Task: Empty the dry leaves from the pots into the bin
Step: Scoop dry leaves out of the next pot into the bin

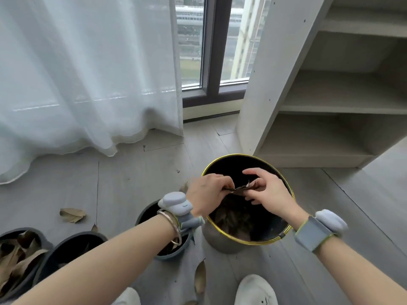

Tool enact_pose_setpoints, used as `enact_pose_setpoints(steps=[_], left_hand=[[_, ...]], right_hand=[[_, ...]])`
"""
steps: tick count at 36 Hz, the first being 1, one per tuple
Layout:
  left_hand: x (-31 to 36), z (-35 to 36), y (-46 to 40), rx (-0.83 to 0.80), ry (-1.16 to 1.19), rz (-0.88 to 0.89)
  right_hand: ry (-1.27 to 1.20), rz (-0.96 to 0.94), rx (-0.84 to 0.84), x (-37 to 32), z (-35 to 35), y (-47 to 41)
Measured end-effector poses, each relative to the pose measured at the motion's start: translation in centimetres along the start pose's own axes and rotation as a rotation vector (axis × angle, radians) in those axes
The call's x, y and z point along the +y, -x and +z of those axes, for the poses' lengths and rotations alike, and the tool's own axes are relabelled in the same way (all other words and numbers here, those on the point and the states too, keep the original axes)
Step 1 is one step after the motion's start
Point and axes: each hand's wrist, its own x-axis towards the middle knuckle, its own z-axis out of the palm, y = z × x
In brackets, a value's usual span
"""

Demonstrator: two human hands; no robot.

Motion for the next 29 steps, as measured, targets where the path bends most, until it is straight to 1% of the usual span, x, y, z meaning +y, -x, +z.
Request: enact_pose_setpoints(steps=[3, 8, 11, 14, 16, 17, 19, 21, 22, 24, 25, 26, 27, 29], left_hand=[[0.3, 2.6, -1.4, -0.131, -0.083, -0.004], [0.2, 5.5, -2.5, -0.278, -0.200, -0.008], [-0.1, 6.3, -3.1, -0.328, -0.263, 0.025], [-0.8, 6.1, -3.5, -0.337, -0.253, 0.044], [-1.6, 5.3, -3.4, -0.288, -0.210, 0.060], [-2.1, 5.0, -3.2, -0.239, -0.158, 0.079], [-3.3, 4.0, -2.2, -0.089, 0.050, 0.117], [-4.1, 2.8, -0.7, 0.110, 0.310, 0.103], [-4.6, 2.3, 0.2, 0.226, 0.405, 0.077], [-6.1, 1.5, 2.0, 0.403, 0.484, -0.026], [-7.1, 1.2, 2.8, 0.437, 0.487, -0.095], [-8.3, 1.0, 3.6, 0.426, 0.464, -0.166], [-9.5, 1.0, 4.2, 0.371, 0.429, -0.233], [-12.3, 1.4, 5.8, 0.212, 0.332, -0.358]], right_hand=[[0.161, 0.031, -0.023, 2.6, -0.2, -0.5], [0.394, 0.117, -0.156, 5.0, 0.6, -1.4], [0.454, 0.172, -0.205, 5.6, 0.8, -2.1], [0.514, 0.203, -0.234, 6.3, 1.3, -2.9], [0.557, 0.212, -0.197, 6.5, 1.5, -3.3], [0.575, 0.204, -0.168, 6.6, 1.7, -3.4], [0.564, 0.158, -0.076, 6.2, 2.0, -3.6], [0.451, 0.063, 0.061, 5.0, 2.1, -3.5], [0.349, 0.009, 0.126, 4.0, 2.5, -3.4], [0.120, -0.104, 0.204, 1.4, 3.7, -2.7], [0.032, -0.156, 0.217, -0.1, 4.6, -2.2], [-0.032, -0.203, 0.209, -1.5, 5.6, -1.7], [-0.072, -0.239, 0.180, -2.7, 6.6, -1.1], [-0.088, -0.276, 0.051, -4.4, 9.4, -0.1]])
